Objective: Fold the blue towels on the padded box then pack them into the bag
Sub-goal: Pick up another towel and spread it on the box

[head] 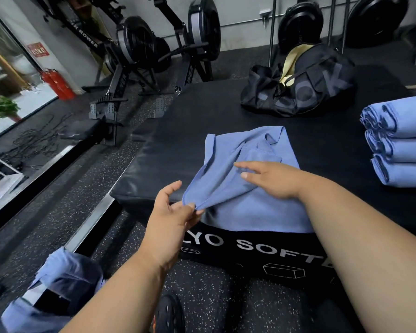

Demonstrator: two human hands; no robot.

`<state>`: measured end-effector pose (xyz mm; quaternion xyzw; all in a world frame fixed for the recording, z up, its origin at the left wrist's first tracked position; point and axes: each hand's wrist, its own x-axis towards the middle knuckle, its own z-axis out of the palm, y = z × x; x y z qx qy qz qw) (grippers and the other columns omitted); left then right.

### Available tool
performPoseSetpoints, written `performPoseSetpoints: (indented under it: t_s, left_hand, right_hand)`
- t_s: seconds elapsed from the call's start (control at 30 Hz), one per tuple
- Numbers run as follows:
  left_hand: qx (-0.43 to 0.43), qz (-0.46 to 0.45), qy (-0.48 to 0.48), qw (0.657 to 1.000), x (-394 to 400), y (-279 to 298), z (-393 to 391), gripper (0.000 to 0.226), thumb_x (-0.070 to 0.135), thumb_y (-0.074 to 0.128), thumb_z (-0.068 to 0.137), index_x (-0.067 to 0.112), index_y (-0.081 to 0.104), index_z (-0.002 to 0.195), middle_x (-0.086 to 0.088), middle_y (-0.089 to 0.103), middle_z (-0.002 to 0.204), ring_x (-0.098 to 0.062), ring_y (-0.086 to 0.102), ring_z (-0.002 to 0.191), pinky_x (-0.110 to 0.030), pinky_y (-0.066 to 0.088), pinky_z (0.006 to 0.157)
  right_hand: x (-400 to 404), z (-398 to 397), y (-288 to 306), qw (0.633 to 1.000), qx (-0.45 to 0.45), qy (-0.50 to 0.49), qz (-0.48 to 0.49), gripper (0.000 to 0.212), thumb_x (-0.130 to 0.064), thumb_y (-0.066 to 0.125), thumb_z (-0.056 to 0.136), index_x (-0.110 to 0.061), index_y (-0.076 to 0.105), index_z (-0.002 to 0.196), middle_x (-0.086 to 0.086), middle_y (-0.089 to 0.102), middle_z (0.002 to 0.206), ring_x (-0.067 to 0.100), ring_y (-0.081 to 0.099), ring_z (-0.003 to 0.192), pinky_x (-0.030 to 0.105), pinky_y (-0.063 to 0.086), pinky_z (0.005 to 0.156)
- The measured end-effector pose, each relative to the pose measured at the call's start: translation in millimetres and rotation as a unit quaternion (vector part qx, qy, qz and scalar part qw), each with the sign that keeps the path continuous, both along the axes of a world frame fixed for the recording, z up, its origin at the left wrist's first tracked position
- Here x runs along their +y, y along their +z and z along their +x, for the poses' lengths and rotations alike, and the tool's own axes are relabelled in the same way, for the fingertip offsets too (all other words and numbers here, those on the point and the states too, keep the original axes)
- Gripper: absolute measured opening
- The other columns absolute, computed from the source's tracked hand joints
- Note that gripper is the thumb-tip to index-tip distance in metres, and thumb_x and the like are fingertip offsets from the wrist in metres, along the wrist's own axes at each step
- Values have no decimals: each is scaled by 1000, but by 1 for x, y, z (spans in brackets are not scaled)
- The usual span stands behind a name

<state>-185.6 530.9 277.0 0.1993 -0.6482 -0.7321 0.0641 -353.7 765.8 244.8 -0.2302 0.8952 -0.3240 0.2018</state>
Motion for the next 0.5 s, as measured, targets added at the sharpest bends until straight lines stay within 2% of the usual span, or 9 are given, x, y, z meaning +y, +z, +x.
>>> performPoseSetpoints:
  t_s: [0.07, 0.17, 0.33, 0.4, 0.5]
  left_hand:
    - [-3, -14, 4, 1000, -3, -3, 5, 46, -10, 57, 100, 27, 56, 127, -9, 72, 86, -17, 70, 79, -29, 62, 78]
    - [-13, -32, 10, 999, -8, -9, 7, 36, -12, 56, 100, 18, 65, 118, -7, 68, 84, -14, 67, 73, -31, 58, 82]
    - [-41, -40, 28, 998, -14, -15, 5, 25, -6, 58, 101, 11, 74, 111, -3, 76, 91, -13, 65, 74, -24, 56, 74]
    - [-48, -42, 35, 997, -16, -16, 3, 23, -3, 60, 101, 11, 75, 109, -2, 79, 92, -12, 65, 76, -23, 56, 75]
    - [-53, -41, 41, 997, -19, -19, 1, 25, -3, 60, 100, 13, 77, 107, -3, 79, 91, -13, 62, 76, -26, 55, 78]
  right_hand:
    - [-3, 2, 1, 1000, 6, 14, 15, 45, -62, 43, 104, -61, 41, 150, -25, 47, 156, 4, 42, 145, 28, 30, 118]
    - [-7, 3, 2, 997, 33, 39, 55, 46, -60, 43, 105, -61, 38, 151, -22, 48, 156, 8, 43, 145, 30, 32, 117]
    - [-13, 0, 1, 992, 76, 45, 89, 41, -56, 42, 107, -56, 46, 148, -20, 55, 150, 12, 49, 139, 32, 39, 109]
    - [-16, -3, -2, 991, 91, 25, 94, 35, -52, 43, 108, -51, 53, 141, -20, 61, 138, 15, 55, 130, 33, 42, 96]
    - [-19, -8, -6, 988, 115, 2, 103, 15, -50, 47, 106, -44, 55, 118, -18, 64, 107, 18, 60, 105, 36, 41, 79]
